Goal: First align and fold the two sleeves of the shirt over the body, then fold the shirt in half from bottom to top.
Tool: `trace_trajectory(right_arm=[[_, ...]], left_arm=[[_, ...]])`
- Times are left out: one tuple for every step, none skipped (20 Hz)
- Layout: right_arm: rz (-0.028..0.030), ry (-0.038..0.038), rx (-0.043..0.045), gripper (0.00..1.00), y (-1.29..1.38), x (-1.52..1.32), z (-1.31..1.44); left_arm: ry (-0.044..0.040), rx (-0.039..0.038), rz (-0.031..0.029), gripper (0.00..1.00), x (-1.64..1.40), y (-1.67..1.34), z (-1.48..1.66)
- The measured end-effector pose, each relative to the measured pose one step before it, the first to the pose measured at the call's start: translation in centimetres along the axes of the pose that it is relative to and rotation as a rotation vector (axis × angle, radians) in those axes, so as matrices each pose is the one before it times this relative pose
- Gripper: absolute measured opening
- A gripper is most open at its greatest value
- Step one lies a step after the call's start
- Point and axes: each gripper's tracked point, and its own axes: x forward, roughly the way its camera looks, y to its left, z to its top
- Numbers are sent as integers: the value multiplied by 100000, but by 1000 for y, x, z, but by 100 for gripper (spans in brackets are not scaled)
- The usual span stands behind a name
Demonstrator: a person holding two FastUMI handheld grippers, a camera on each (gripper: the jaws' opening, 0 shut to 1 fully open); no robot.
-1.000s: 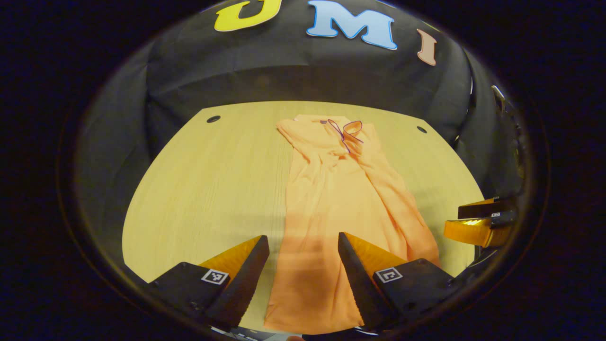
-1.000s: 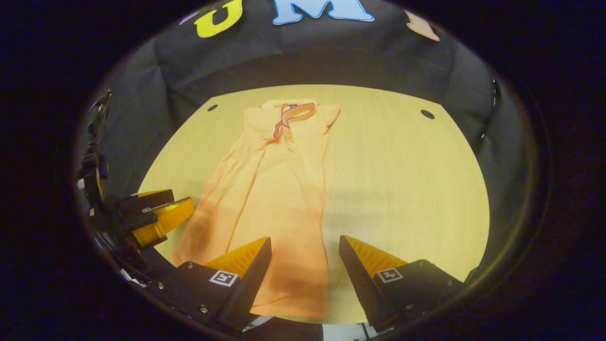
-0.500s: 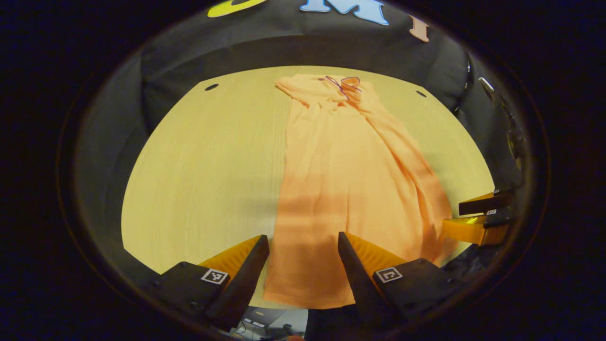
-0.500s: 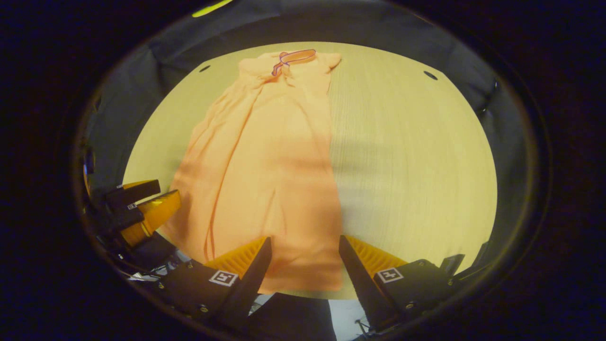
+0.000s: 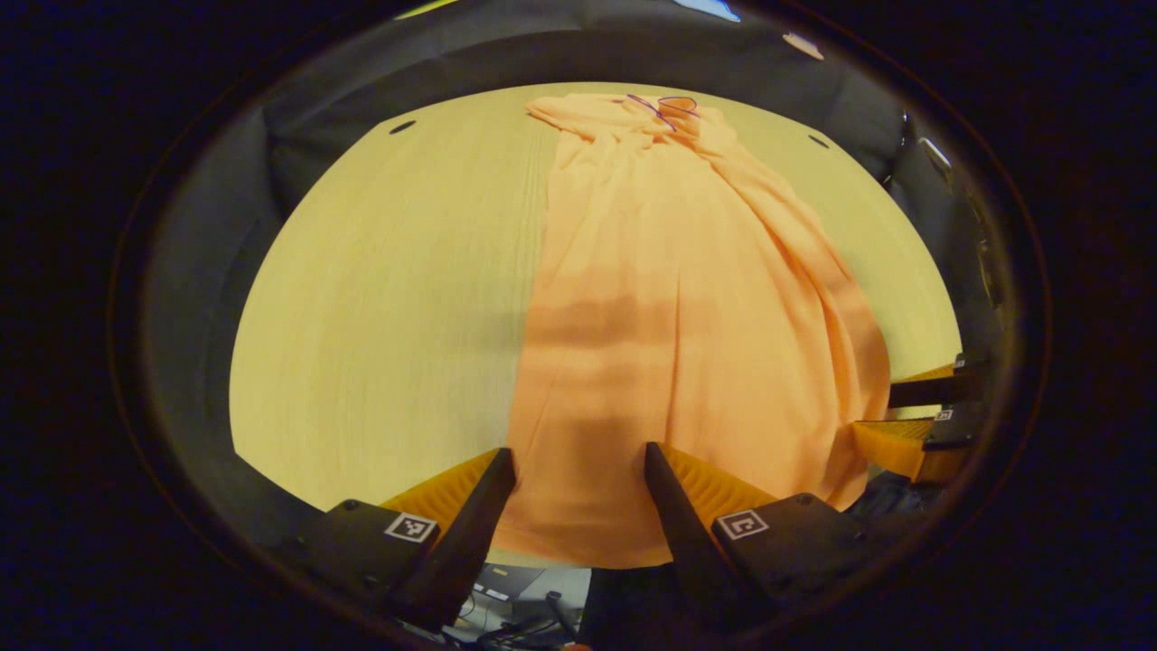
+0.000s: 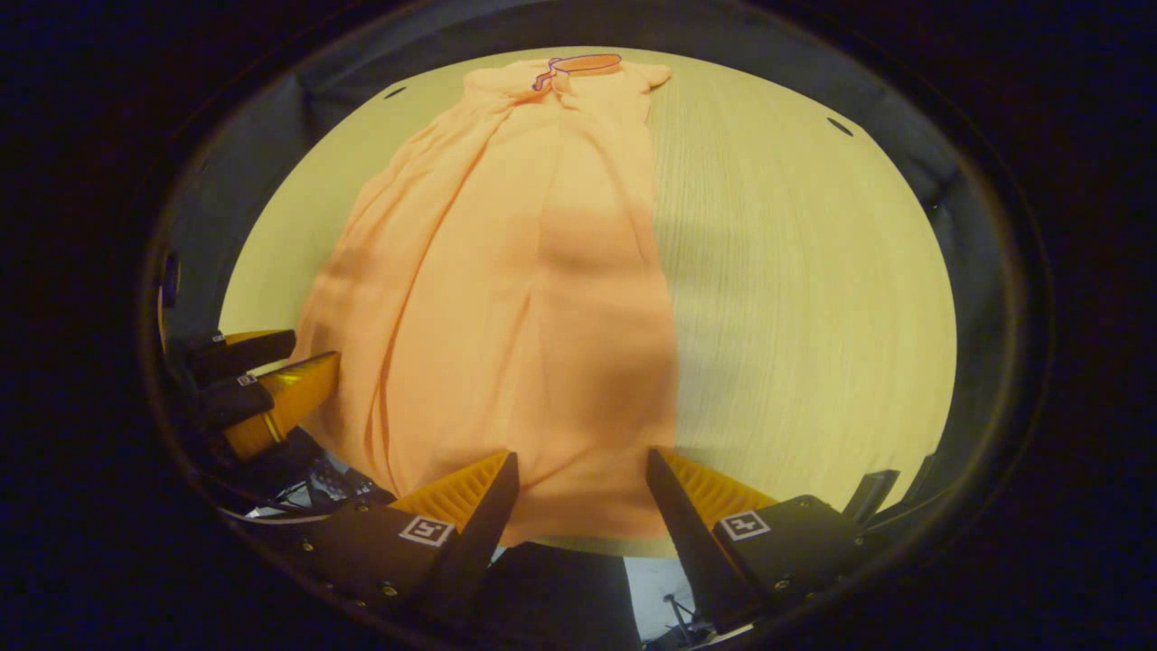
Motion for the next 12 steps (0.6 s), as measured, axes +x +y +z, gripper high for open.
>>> trace_trajectory(right_arm=[[-939,-217,-1072,91,-162,-50,240],[-688,849,-513,92,11,229,-80],[-1337,854,-1162,91,-57,-116,-139],[-2324,2005,-1922,92,-79,274,-43],[-546,1090,97,92,99,-91,73],[-215,1940,1670,92,13,75,-28],[-16,1415,1751,93,-28,21,93],[-201,1598,1589,93,12,54,125],[95,1820,397,93,128,-6,128],[77,395,1276,92,-35,48,141],[347,-315,2333,72,30,-133,-22],[450,-92,2226,55,-38,-147,13]], left_arm=[[1119,-618,-96,97,110,-95,-33],[570,-590,-220,96,-25,-28,29],[931,-360,-55,97,97,16,4],[708,-26,27,95,-20,-18,62],[809,297,91,95,64,-53,40],[537,35,-434,95,-53,-99,40],[348,306,91,99,143,-38,98],[-1012,679,-551,91,-102,-316,225],[-1535,1752,-751,80,158,-555,428],[-1145,1513,-493,73,127,-365,307],[-831,808,-278,48,35,-268,191],[-313,301,-389,37,97,-301,121]])
